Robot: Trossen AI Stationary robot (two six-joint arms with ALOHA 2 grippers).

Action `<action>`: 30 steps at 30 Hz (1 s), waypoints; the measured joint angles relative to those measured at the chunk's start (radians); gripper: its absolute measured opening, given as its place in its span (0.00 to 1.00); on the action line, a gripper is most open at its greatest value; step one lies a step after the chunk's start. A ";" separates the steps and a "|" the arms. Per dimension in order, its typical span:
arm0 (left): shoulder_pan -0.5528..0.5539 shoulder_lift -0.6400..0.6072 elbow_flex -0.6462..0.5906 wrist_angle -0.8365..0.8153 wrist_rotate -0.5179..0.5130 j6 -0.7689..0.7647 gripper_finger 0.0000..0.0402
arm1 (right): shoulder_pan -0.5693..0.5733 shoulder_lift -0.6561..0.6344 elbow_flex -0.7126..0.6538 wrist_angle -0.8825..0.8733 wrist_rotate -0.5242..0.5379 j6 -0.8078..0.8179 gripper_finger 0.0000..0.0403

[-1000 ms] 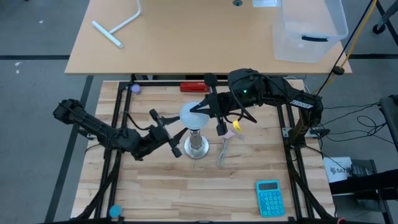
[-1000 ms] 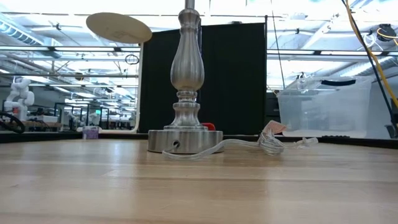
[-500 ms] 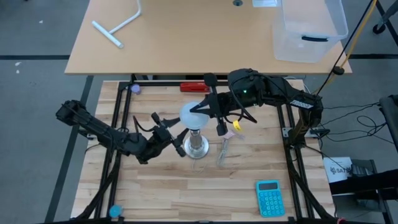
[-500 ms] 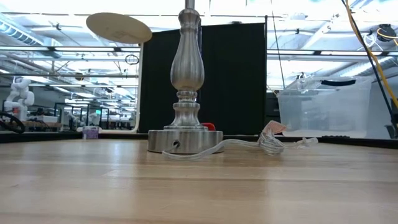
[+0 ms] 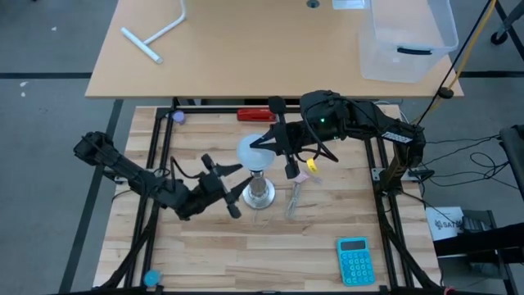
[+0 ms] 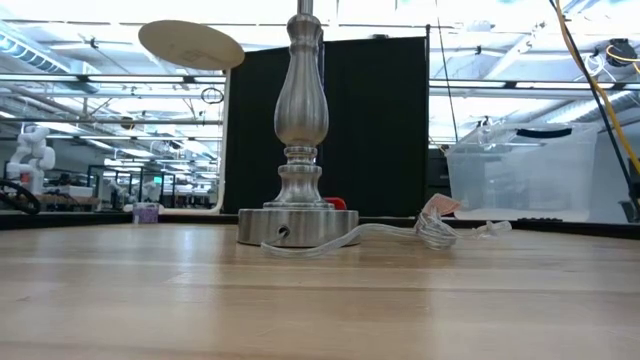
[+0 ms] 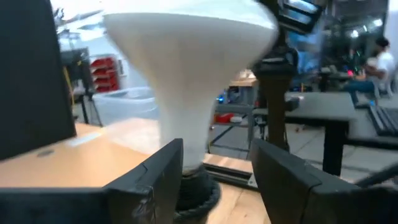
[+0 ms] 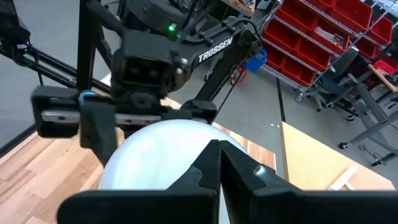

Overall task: Screw lightbulb
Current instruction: Insert the white lightbulb into the silver lamp

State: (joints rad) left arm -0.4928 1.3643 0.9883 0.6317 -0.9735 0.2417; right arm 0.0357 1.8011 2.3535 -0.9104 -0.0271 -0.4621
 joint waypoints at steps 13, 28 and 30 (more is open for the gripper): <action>0.016 0.009 0.001 -0.038 -0.098 0.050 0.58 | 0.005 0.000 0.000 0.000 0.001 0.007 0.00; 0.092 0.022 0.001 0.012 0.090 0.051 0.80 | 0.006 0.000 0.000 -0.003 0.000 0.001 0.00; 0.100 0.022 0.001 0.025 0.090 0.051 0.80 | 0.006 0.000 0.000 -0.005 0.000 0.001 0.00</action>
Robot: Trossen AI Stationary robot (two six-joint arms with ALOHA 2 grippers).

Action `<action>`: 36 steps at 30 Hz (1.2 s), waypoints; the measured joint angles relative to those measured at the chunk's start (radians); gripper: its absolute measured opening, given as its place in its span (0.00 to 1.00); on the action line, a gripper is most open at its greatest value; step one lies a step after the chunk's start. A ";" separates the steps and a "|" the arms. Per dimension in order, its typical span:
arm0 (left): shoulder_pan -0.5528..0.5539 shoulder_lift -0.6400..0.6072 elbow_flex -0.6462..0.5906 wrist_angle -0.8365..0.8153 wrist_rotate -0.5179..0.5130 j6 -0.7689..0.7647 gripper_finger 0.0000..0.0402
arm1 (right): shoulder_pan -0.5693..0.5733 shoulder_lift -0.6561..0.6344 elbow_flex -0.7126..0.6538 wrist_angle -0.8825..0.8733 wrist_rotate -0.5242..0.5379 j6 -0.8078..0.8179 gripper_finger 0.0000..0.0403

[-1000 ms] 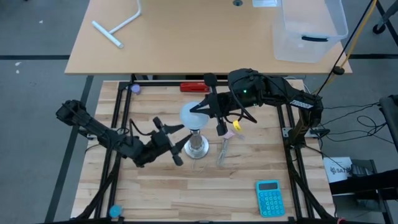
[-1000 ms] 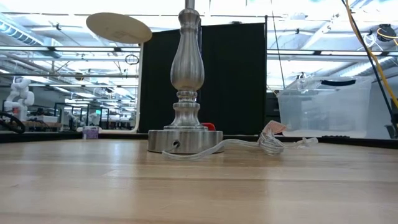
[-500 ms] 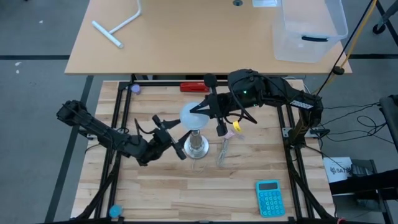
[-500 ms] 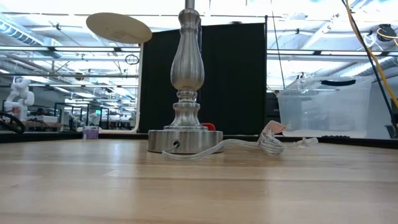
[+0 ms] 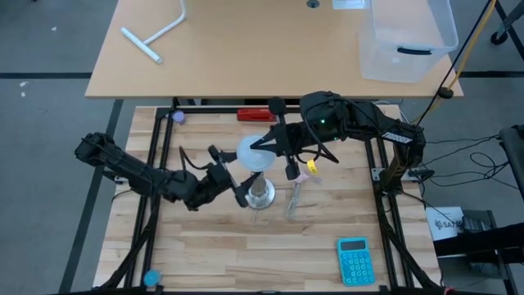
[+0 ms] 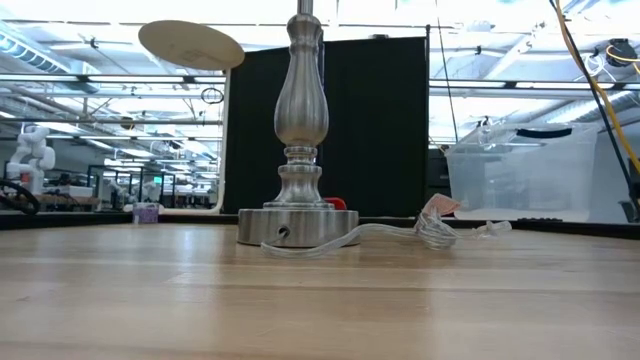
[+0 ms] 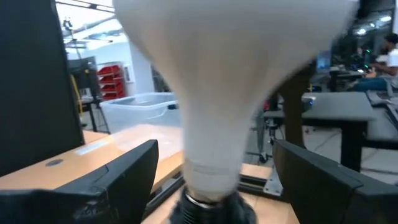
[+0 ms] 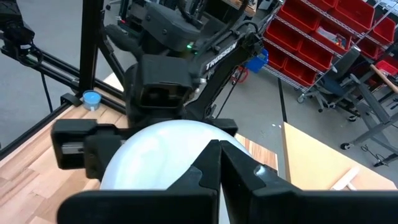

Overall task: Screw lightbulb
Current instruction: Insert the white lightbulb into the silver lamp

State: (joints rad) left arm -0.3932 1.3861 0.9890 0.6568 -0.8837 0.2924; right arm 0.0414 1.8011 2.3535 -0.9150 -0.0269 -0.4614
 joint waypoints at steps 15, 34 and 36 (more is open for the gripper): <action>0.010 0.000 0.000 0.019 0.036 0.008 0.57 | 0.000 0.000 0.000 -0.002 0.000 -0.003 0.00; -0.035 0.000 0.000 0.041 -0.165 0.106 0.42 | 0.000 0.000 0.000 -0.002 0.005 0.021 0.00; -0.036 0.000 0.000 0.041 -0.177 0.106 0.42 | 0.000 0.000 0.000 -0.003 0.003 0.025 0.00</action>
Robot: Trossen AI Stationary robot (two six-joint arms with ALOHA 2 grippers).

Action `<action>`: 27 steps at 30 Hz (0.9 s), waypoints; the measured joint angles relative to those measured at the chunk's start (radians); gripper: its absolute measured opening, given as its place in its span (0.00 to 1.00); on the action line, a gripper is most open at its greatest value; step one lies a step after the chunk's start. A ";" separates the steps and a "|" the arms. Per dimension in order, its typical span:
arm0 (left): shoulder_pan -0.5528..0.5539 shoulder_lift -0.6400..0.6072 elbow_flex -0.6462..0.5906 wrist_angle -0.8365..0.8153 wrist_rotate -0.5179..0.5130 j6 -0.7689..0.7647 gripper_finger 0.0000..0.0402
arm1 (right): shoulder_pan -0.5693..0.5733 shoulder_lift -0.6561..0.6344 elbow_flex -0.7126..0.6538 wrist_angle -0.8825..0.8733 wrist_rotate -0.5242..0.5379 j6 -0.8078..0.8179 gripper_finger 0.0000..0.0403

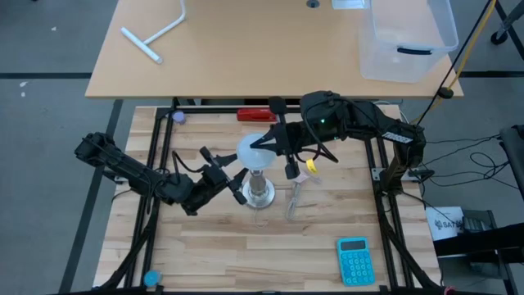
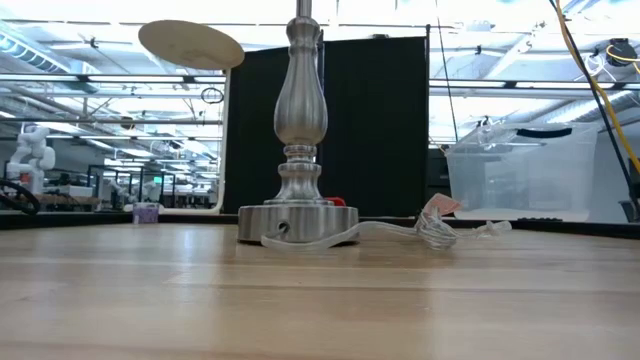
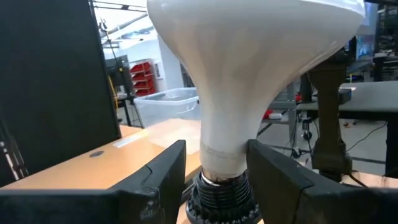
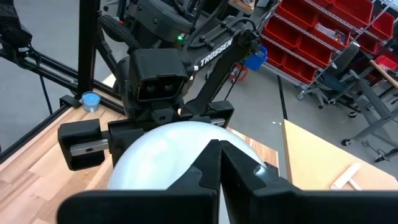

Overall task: Screw lightbulb
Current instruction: Insert the white lightbulb into the silver lamp

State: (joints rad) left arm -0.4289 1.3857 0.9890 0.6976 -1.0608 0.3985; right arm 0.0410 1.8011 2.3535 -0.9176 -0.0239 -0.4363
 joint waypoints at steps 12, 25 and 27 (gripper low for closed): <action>0.000 0.000 0.000 0.000 -0.047 -0.007 0.42 | 0.000 -0.001 0.001 -0.010 0.004 0.031 0.00; -0.101 -0.008 0.000 0.077 -0.016 0.157 0.42 | 0.000 0.000 0.000 -0.005 0.033 0.038 0.00; -0.101 -0.007 0.000 0.074 0.027 0.174 0.42 | 0.001 0.000 0.000 0.001 0.035 0.038 0.00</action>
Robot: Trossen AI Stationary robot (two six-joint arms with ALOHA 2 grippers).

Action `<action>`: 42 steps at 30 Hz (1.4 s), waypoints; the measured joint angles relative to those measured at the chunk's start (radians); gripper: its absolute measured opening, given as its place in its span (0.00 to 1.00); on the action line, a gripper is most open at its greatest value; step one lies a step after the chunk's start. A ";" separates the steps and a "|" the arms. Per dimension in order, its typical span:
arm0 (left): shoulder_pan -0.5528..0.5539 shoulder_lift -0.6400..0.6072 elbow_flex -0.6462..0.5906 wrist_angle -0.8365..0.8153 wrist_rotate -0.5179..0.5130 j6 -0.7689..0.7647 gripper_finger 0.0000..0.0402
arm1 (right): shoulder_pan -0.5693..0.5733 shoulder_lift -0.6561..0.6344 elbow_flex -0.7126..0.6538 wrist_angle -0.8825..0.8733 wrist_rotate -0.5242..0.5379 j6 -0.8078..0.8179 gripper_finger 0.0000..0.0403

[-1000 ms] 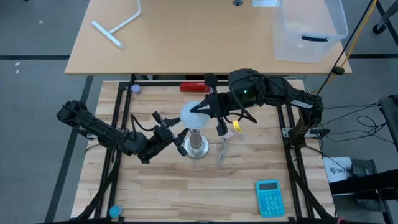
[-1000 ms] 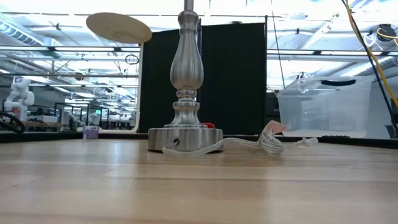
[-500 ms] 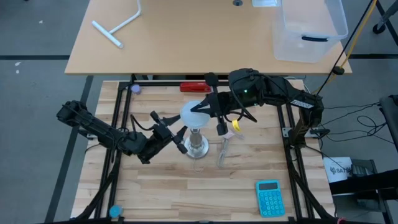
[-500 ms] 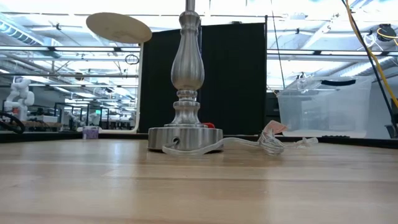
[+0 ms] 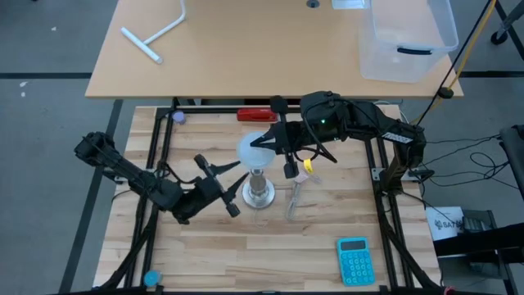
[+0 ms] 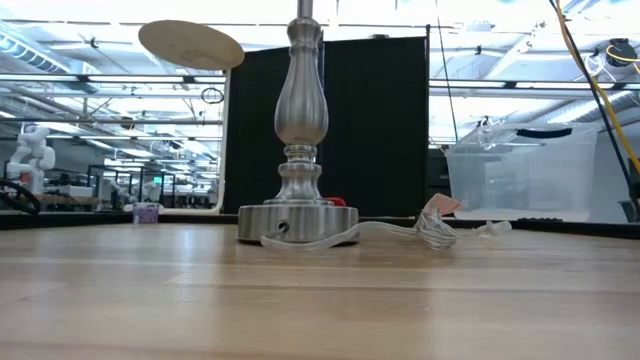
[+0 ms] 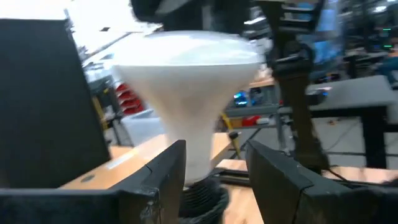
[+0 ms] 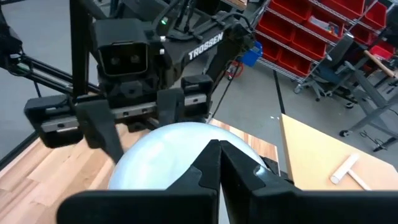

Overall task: Screw lightbulb
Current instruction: Insert the white lightbulb into the silver lamp

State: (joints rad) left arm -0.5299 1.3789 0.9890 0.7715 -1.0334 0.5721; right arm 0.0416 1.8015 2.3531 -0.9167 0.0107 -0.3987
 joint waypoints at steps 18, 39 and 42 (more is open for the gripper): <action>0.140 0.008 0.000 -0.082 0.103 -0.156 0.76 | 0.000 0.000 0.000 0.007 0.018 0.013 0.00; 0.199 0.008 0.000 -0.095 0.256 -0.227 0.38 | 0.001 0.000 0.000 0.005 0.013 0.020 0.00; 0.199 0.008 0.000 -0.099 0.257 -0.228 0.37 | 0.001 0.000 0.000 0.005 0.012 0.020 0.00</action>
State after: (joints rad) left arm -0.3305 1.3872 0.9890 0.6727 -0.7765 0.3442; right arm 0.0422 1.8015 2.3531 -0.9119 0.0223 -0.3782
